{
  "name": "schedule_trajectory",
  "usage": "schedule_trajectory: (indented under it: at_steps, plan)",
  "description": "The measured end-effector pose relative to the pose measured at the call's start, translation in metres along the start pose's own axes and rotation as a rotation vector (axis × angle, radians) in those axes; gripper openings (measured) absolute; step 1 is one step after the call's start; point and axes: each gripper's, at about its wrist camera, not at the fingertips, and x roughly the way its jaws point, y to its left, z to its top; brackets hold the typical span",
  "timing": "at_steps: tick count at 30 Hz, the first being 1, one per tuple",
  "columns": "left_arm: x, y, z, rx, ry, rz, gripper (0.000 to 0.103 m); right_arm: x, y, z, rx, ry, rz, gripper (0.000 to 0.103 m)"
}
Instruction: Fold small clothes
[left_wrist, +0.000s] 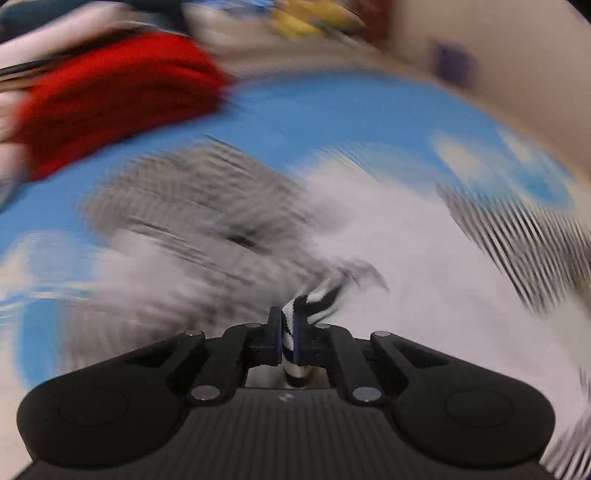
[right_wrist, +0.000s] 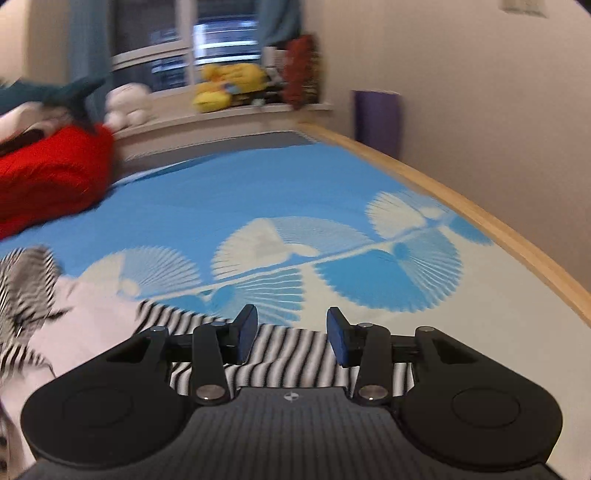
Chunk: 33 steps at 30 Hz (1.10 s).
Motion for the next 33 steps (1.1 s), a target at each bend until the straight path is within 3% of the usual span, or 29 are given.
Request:
schedule_trajectory:
  at_steps: [4,6,9,11,13,14,16,18,22,25,29,33]
  plan:
    - [-0.043,0.135,0.012,-0.255,-0.054,0.226,0.006,-0.003,0.022,-0.004,-0.025,0.052,0.095,0.043]
    - [-0.064,0.214,-0.002,-0.409,-0.041,0.397,0.006,-0.002,0.032,-0.009,-0.023,0.103,0.160,0.043]
    - [-0.094,0.307,-0.036,-0.556,-0.036,0.650,0.007,-0.002,0.047,-0.023,-0.042,0.196,0.259,0.043]
    - [-0.109,0.353,-0.060,-0.683,-0.019,0.698,0.011,-0.003,0.057,-0.036,-0.050,0.265,0.311,0.044]
    - [-0.124,0.374,-0.075,-0.788,-0.011,0.649,0.025,-0.006,0.068,-0.050,-0.082,0.338,0.367,0.045]
    - [-0.134,0.377,-0.077,-0.803,-0.028,0.620,0.027,-0.009,0.072,-0.056,-0.105,0.357,0.377,0.046]
    - [-0.150,0.366,-0.077,-0.753,-0.046,0.583,0.031,-0.016,0.078,-0.067,-0.143,0.404,0.374,0.049]
    - [-0.157,0.345,-0.078,-0.712,-0.034,0.486,0.036,-0.021,0.076,-0.076,-0.141,0.460,0.367,0.050]
    - [-0.165,0.302,-0.099,-0.686,0.121,0.193,0.038,-0.053,0.065,-0.080,-0.115,0.484,0.364,0.052]
    - [-0.173,0.254,-0.128,-0.598,0.240,0.041,0.038,-0.078,0.053,-0.084,-0.071,0.486,0.365,0.058]
    - [-0.187,0.193,-0.177,-0.418,0.381,-0.031,0.038,-0.096,0.049,-0.100,-0.081,0.515,0.341,0.060]
    - [-0.183,0.161,-0.218,-0.307,0.486,-0.055,0.038,-0.104,0.046,-0.116,-0.119,0.542,0.328,0.060]
